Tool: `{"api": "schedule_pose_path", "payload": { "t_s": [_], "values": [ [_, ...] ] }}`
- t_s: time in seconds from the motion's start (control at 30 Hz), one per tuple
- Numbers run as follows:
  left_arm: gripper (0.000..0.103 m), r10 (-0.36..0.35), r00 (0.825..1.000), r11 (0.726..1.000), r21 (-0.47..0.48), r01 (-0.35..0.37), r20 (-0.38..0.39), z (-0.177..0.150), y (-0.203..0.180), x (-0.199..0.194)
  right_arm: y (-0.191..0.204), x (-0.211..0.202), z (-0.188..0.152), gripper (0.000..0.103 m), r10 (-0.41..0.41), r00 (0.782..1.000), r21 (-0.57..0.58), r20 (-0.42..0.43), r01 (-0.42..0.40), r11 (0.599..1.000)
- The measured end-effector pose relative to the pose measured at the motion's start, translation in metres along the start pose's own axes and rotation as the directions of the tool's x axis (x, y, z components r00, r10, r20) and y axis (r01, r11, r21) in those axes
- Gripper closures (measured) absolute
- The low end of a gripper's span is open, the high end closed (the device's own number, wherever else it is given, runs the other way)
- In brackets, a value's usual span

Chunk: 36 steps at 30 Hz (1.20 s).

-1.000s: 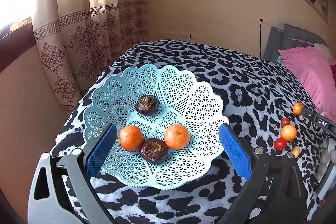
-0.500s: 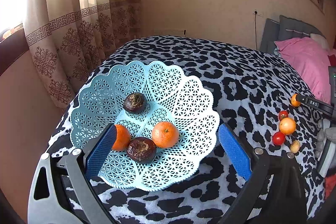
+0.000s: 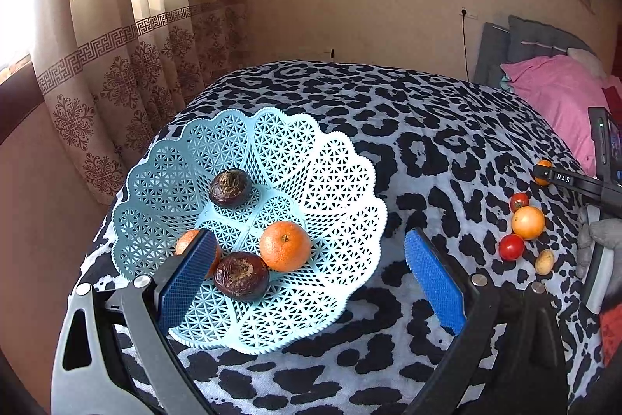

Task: Organize fruits
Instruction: 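Move right tool to a small orange and close fingers on it, then move left tool to a red tomato and grasp it while right tool holds the small orange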

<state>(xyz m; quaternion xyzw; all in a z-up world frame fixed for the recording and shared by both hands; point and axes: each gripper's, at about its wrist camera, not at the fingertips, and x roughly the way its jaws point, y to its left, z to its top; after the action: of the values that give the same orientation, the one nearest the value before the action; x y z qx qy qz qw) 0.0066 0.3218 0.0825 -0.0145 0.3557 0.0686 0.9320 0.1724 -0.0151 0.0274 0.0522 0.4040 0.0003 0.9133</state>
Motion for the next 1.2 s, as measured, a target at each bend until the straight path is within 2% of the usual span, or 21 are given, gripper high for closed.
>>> {"api": "schedule_pose_path", "payload": {
  "t_s": [0.5, 0.9, 1.13, 1.2],
  "values": [
    [0.004, -0.023, 1.000, 0.999, 0.024, 0.023, 0.009, 0.000, -0.012, -0.007, 0.001, -0.028, -0.011, 0.061, 0.033, 0.999, -0.001, 0.023, -0.033, 0.999],
    [0.004, -0.099, 0.995, 0.983, 0.154, 0.096, 0.009, -0.002, -0.070, -0.005, -0.004, -0.070, -0.034, 0.061, 0.082, 0.995, -0.016, 0.057, -0.081, 0.997],
    [0.005, -0.186, 0.979, 0.953, 0.227, 0.200, -0.080, -0.009, -0.111, 0.019, -0.009, -0.075, -0.052, 0.061, 0.088, 0.995, -0.012, 0.051, -0.088, 0.996],
    [0.008, -0.215, 0.971, 0.942, 0.241, 0.235, -0.106, -0.011, -0.121, 0.025, -0.009, -0.073, -0.056, 0.060, 0.080, 0.996, -0.017, 0.048, -0.079, 0.997]
  ]
}}
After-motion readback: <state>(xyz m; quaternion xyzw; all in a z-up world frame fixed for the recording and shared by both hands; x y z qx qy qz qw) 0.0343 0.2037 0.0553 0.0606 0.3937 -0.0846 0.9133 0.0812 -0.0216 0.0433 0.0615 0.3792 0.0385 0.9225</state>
